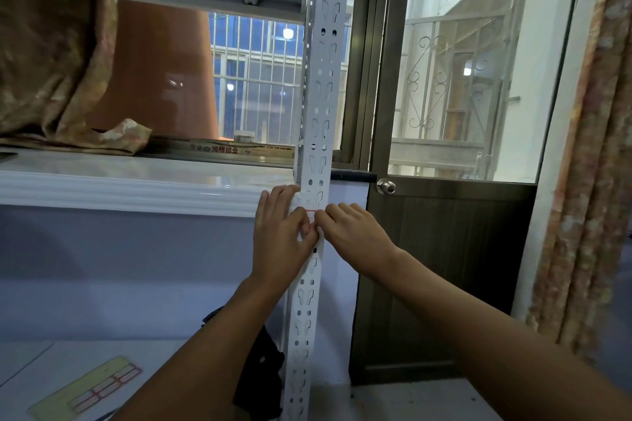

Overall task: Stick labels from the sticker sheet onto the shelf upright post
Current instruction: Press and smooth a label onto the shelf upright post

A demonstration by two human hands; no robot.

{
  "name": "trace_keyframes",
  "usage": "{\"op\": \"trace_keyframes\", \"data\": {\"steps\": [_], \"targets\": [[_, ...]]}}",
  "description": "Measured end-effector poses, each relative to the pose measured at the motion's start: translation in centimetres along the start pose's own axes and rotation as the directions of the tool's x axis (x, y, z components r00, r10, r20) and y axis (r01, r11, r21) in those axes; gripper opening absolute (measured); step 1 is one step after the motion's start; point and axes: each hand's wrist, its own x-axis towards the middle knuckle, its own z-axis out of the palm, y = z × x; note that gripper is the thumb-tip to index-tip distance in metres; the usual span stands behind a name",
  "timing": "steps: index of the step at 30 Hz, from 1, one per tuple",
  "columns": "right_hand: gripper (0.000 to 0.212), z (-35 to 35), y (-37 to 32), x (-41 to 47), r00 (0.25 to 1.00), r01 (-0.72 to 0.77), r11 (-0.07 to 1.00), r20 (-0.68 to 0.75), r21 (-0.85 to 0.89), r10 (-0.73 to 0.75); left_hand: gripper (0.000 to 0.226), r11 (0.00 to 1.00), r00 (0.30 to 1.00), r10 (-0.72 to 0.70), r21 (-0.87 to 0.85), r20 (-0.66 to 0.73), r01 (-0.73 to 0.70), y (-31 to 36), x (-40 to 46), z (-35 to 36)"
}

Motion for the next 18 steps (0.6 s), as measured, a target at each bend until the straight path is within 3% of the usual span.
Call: {"op": "trace_keyframes", "data": {"steps": [5, 10, 18], "targets": [[0.042, -0.9, -1.0, 0.1, 0.984, -0.157, 0.986, 0.091, 0.048, 0.152, 0.023, 1.000, 1.000, 0.009, -0.014, -0.011, -0.010, 0.2, 0.0, -0.1], [0.046, -1.2, -1.2, -0.2, 0.981, -0.125, 0.991, 0.155, 0.044, 0.117, 0.025, 1.000, 1.000, 0.008, -0.005, -0.020, -0.008, 0.3, 0.0, -0.1], [0.050, -0.2, -1.2, -0.8, 0.993, -0.084, 0.996, 0.088, 0.043, 0.080, 0.031, 0.996, 0.996, -0.051, -0.070, -0.068, 0.046, 1.0, 0.0, 0.3]]}}
